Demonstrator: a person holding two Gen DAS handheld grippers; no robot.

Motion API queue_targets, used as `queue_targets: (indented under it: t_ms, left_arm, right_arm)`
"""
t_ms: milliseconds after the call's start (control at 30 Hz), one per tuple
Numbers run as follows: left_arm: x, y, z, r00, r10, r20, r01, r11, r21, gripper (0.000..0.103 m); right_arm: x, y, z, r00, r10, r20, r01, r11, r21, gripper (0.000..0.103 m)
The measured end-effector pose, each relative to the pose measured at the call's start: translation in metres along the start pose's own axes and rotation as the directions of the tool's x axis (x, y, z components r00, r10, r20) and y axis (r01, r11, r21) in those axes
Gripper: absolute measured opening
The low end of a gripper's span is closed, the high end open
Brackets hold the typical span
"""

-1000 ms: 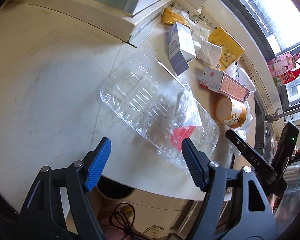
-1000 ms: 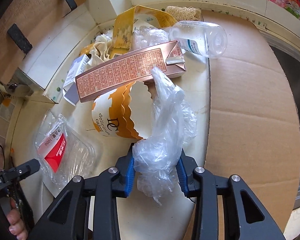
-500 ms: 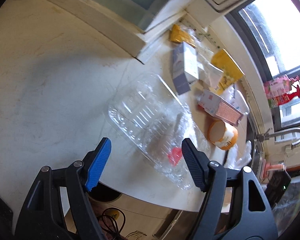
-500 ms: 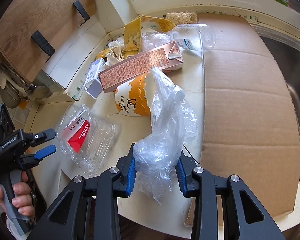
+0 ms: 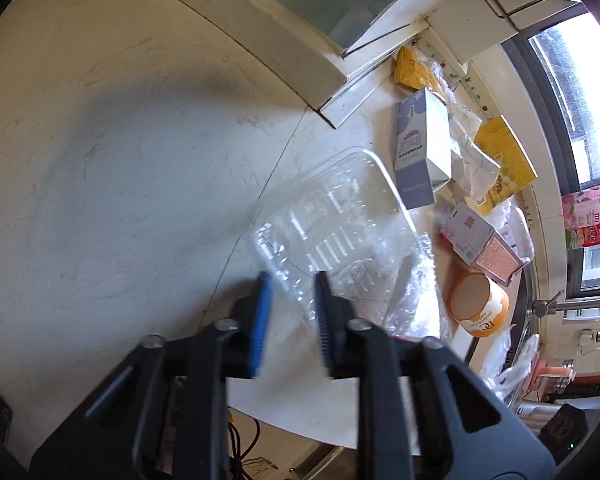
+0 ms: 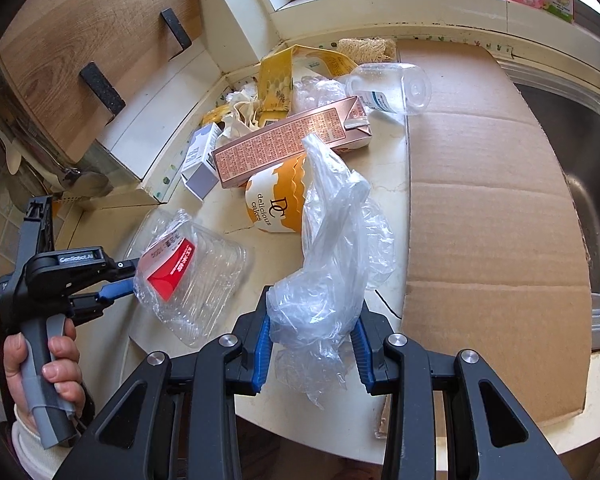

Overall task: Collect trash
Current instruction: 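Grasp the clear plastic tray with the left tool while the right tool grasps the plastic bag, then carry tray and bag down over the bin and open both tools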

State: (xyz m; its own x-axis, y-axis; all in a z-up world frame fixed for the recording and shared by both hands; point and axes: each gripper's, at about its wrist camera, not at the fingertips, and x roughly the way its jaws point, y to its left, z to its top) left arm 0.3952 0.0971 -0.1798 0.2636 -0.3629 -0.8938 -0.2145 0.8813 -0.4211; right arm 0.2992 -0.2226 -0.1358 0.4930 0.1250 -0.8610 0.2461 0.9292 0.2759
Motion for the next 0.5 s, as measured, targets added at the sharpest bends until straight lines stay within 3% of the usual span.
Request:
queue_targets:
  t_ms: [167, 500]
  left_arm:
    - [-0.011, -0.010, -0.012, 0.994, 0.063, 0.085, -0.069, 0.995, 0.075, 0.008]
    - [-0.078, -0.029, -0.063, 0.970, 0.074, 0.231, -0.111, 0.982, 0.152, 0.003]
  right_arm:
    - [-0.014, -0.002, -0.006, 1.000, -0.003, 0.013, 0.003, 1.000, -0.003, 0.034]
    - [-0.052, -0.009, -0.033, 0.999, 0.025, 0.029, -0.025, 1.000, -0.010, 0.034]
